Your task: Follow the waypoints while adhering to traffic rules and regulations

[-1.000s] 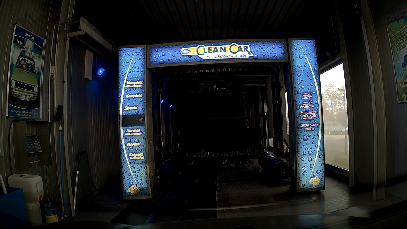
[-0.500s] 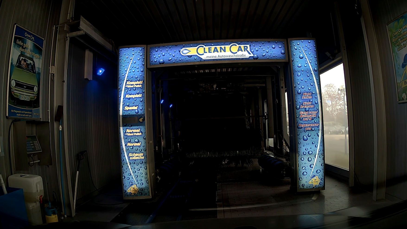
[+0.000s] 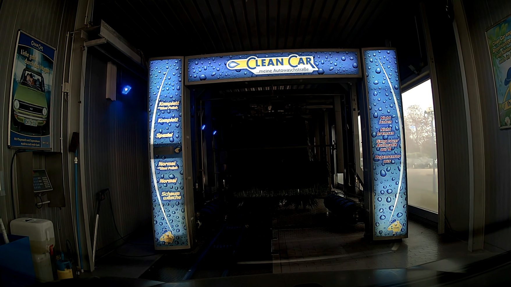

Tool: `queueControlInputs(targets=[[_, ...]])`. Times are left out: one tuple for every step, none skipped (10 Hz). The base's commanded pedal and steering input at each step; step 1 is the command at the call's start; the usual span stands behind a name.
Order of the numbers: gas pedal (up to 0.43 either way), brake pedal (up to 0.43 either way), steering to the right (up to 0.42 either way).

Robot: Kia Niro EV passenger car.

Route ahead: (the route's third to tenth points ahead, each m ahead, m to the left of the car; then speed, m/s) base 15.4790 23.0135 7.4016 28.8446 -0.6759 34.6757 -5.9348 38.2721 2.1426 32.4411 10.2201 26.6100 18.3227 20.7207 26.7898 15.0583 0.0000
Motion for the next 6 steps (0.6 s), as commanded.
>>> queueControlInputs(targets=[[0.0, 0.0, -0.014], [0.0, 0.0, -0.014], [0.0, 0.0, -0.015], [0.0, 0.0, -0.015], [0.0, 0.0, -0.015], [0.0, 0.0, -0.014]])
